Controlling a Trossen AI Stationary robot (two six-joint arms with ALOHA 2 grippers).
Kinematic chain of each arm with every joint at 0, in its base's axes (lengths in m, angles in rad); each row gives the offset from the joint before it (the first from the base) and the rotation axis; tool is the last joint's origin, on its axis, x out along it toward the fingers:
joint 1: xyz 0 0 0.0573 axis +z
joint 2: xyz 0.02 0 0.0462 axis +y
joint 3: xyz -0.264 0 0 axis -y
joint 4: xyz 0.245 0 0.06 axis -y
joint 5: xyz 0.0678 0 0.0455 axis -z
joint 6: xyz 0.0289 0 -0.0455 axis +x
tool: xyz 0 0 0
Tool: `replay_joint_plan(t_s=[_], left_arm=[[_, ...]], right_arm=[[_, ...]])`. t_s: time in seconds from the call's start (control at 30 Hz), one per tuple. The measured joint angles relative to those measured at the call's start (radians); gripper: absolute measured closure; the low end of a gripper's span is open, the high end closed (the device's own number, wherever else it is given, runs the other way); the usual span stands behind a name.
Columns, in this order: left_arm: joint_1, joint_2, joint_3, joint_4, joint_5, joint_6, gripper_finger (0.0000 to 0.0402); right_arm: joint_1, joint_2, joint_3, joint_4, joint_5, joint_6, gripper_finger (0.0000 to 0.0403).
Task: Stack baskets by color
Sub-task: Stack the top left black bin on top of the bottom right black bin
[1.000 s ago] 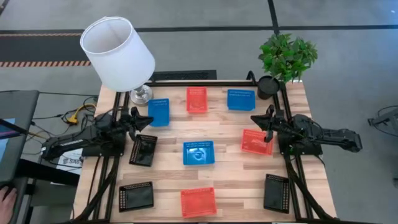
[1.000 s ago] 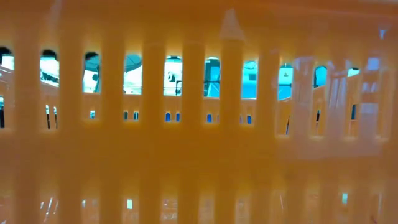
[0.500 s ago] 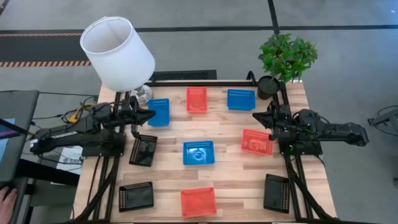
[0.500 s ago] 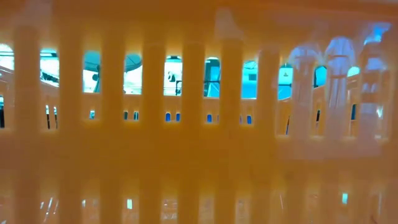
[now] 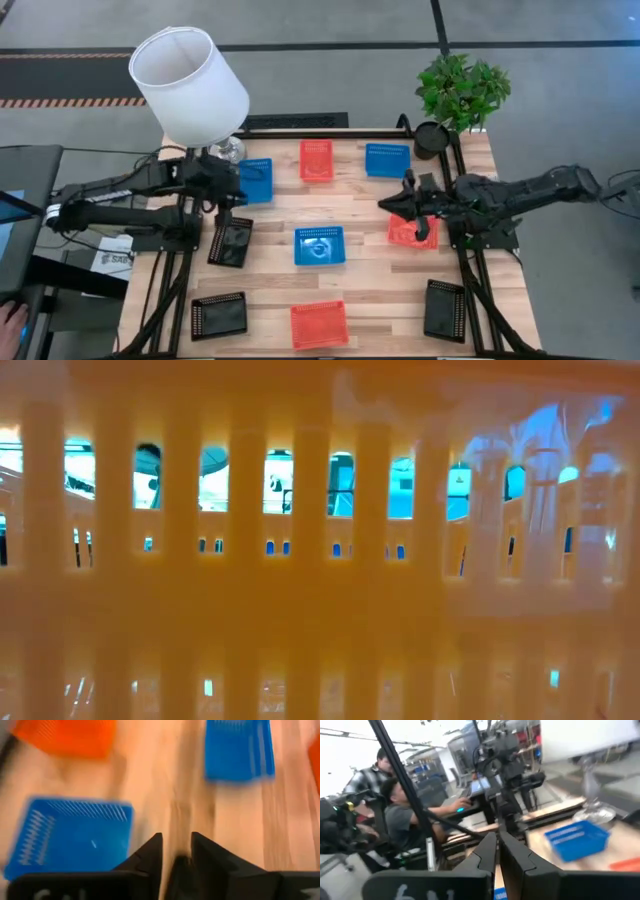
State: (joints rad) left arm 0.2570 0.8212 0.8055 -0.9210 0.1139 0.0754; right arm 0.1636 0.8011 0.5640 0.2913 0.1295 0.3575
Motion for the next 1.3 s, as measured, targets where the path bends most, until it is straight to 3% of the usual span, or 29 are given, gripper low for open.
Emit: replay_joint_plan(t_s=[0.13, 0.3, 0.63, 1.0, 1.13, 1.3], left_arm=[[-0.010, 0.067, 0.000, -0.124, 0.022, 0.087, 0.0260], [-0.045, 0.177, 0.001, -0.130, 0.014, 0.094, 0.0234], [-0.095, 0.332, 0.001, -0.118, -0.108, 0.106, 0.0236], [-0.095, 0.359, -0.088, -0.040, -0.119, 0.212, 0.0237], [-0.088, 0.360, -0.083, -0.027, -0.155, 0.202, 0.0237], [-0.086, 0.365, -0.084, -0.029, -0.128, 0.211, 0.0237]], right_arm=[[0.028, 0.105, 0.048, -0.040, -0.021, -0.006, 0.0359], [0.027, 0.180, 0.101, -0.167, -0.056, -0.119, 0.0357], [-0.040, 0.187, 0.189, -0.477, -0.056, -0.276, 0.0301], [-0.047, 0.186, 0.209, -0.497, -0.053, -0.200, 0.0218], [-0.046, 0.186, 0.209, -0.496, -0.052, -0.198, 0.0206], [-0.055, 0.186, 0.209, -0.492, -0.047, -0.199, 0.0206]])
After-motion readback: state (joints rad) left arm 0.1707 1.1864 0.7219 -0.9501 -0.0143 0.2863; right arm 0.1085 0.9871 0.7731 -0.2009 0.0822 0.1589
